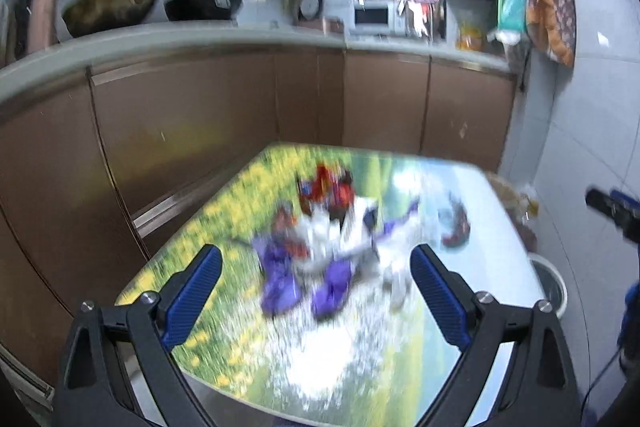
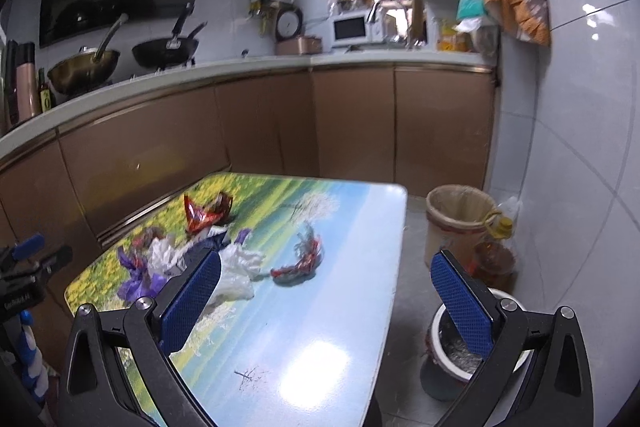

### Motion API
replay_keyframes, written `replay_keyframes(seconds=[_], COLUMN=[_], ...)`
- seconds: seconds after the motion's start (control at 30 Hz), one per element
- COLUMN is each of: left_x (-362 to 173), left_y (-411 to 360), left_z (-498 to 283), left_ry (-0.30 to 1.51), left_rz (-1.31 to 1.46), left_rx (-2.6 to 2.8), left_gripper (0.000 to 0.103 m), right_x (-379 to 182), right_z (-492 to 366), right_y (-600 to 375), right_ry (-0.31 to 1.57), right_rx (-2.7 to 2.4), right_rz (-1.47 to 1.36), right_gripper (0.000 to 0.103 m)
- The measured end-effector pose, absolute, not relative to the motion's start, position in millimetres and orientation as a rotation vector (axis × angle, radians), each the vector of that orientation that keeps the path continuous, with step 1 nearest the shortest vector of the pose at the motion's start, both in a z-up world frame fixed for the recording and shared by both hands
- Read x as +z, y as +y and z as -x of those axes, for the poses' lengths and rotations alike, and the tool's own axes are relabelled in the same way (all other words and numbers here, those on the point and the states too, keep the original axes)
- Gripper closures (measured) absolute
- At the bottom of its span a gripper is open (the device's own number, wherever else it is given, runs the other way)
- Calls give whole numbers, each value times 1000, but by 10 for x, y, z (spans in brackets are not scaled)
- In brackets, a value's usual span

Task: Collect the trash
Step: 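Grasp purple glove with left tool while right tool grasps clear bag with red wrapper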

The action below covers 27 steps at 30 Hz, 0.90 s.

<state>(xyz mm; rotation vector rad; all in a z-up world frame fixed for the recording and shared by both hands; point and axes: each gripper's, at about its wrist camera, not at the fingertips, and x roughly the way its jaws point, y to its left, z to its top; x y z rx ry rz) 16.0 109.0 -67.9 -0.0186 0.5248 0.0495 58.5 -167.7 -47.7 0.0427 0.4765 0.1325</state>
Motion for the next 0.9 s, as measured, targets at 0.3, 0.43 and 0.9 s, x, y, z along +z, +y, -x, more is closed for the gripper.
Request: replay_keyframes(seconds=[0.3,0.43,0.9], left_x=[-1240,-1434,-1888], left_y=[1025,1034,1090], left_z=[-637,-975,-1565], left_ry=[718,765,898], left_rz=[44,34,54], left_rx=[-102,-80,-53], left_gripper=[22,32,67], right_x=[-888,-1074,-1784], right_z=[-1180,-1493,-2785], right_y=[-1539,-1450,-1209], right_ry=[628,689,920], right_rx=[218,246,277], right_rz=[-50,-44,-77], right_gripper=[0,4,46])
